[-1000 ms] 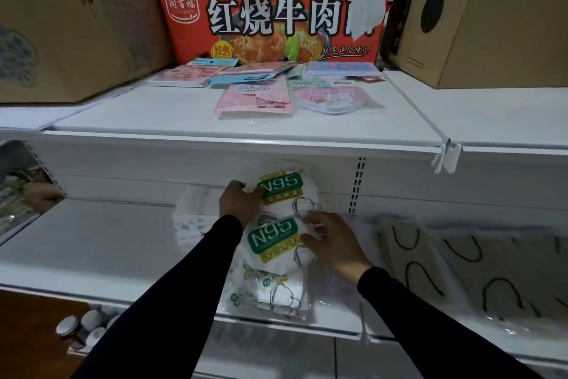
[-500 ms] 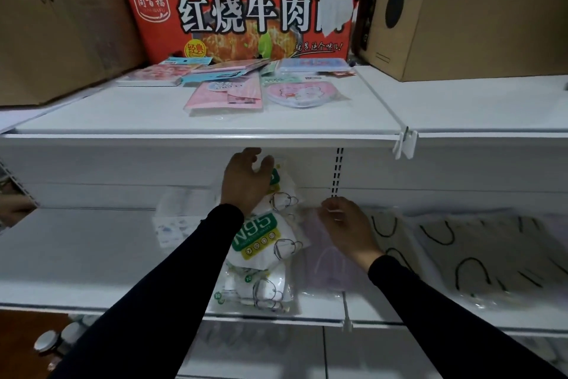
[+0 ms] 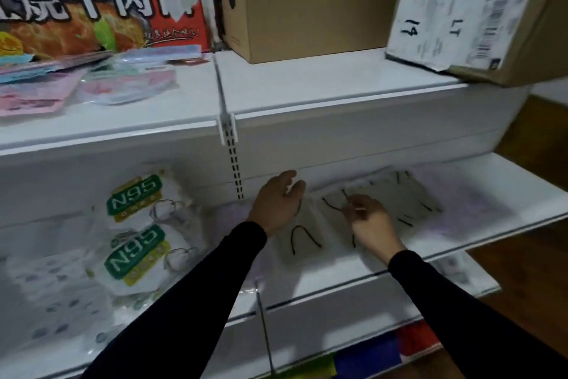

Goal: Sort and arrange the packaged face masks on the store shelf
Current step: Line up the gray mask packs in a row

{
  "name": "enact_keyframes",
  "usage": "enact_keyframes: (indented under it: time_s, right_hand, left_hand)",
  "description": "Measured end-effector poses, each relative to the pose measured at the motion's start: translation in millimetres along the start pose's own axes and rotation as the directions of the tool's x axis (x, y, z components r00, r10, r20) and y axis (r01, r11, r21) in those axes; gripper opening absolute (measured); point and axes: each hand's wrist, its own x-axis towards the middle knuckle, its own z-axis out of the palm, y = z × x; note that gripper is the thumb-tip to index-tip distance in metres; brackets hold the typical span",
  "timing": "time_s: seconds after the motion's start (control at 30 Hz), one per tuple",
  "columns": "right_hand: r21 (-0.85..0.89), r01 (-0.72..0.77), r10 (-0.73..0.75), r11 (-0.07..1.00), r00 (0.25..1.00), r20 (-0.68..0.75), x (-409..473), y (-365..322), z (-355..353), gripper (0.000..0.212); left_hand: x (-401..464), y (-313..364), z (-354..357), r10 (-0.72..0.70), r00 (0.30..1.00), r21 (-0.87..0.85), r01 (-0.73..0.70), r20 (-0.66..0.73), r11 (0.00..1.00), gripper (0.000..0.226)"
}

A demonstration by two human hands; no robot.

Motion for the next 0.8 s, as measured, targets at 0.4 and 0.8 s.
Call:
enact_keyframes:
  time_s: [0.4,0.8]
  right_hand:
    - [-0.257,-0.032,0.085,0.966,0.977,0.197,82,136,-118,0.04]
    - [-0.385,0.301,-0.16,0.872,0.92,0.357,102,144,-99,0.043]
  left_hand:
    - [45,25,185,-0.347,0.933,0.355,0.295,0.094,0.887,0.049]
    - [38,36,229,-0.343,0.937,0.361,0.299,0.062,0.883,0.039]
